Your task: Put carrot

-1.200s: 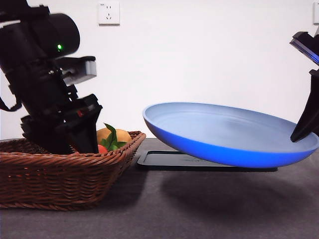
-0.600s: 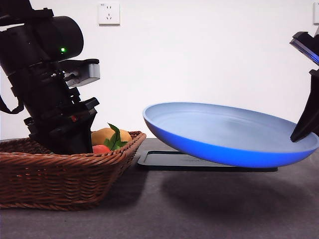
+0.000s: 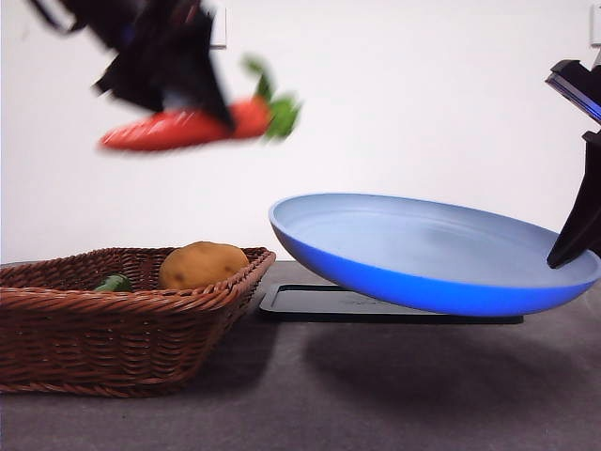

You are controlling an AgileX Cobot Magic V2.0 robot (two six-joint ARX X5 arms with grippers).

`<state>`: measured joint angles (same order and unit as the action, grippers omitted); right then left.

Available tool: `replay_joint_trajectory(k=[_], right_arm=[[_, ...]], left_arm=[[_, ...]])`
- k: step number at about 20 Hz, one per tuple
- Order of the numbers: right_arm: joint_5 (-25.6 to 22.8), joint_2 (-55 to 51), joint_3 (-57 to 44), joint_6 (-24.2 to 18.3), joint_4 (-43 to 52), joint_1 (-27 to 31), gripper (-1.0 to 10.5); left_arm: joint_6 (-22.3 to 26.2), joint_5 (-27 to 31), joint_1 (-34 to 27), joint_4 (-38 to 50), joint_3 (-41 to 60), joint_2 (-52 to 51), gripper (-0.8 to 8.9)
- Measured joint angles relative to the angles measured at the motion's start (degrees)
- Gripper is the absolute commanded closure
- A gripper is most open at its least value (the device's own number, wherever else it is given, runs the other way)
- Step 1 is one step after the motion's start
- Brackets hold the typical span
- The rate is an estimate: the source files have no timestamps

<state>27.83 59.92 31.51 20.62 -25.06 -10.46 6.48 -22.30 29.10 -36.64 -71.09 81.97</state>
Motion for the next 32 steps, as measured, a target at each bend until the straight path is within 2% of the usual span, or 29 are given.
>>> replay_joint_trajectory(k=[2,6,11,13,17,19,21,27,29,32], right_arm=[[0.0,0.0,0.0,0.0,-0.02,0.0,9.4],[-0.02,0.0,0.0,0.0,-0.02,0.0,9.4],[-0.02,0.0,0.0,0.0,-1.6,0.0,9.4],[-0.15,0.0,0.0,0.02,-3.28,0.0,9.4],[-0.2,0.0,0.0,0.02,-5.09,0.0,9.4],[-0.2,0.0,0.0,0.0,-5.07,0.0,9.4],[-0.22,0.0,0.0,0.0,-5.11,0.0,9.4],[-0.46,0.0,0.0,0.02,-5.07,0.0,9.4],[-3.1,0.07,0.26,0.17,-5.99,0.0,9.4],[-7.43,3.21,5.01,-0.44,-12.44,0.79,9.4]], left_arm=[[-0.39,-2.97,3.65,2.6,-0.83,-0.11,7.14],[-0.55,-2.23,12.96,6.29,-0.81,0.83,7.14],[-0.5,7.26,21.2,11.82,-0.81,5.7,7.14],[-0.5,9.92,22.14,12.13,-0.81,8.61,7.14],[-0.5,10.32,22.18,12.07,-0.81,14.36,7.11],[-0.52,10.19,22.32,11.91,-0.81,16.22,6.58],[-0.52,10.19,22.62,11.78,-0.81,17.09,6.04],[-0.74,10.14,24.06,11.52,-0.81,17.16,6.04],[-1.62,10.19,24.04,11.21,-0.81,16.76,6.04],[-2.05,10.36,23.69,8.81,-0.81,13.27,6.04]])
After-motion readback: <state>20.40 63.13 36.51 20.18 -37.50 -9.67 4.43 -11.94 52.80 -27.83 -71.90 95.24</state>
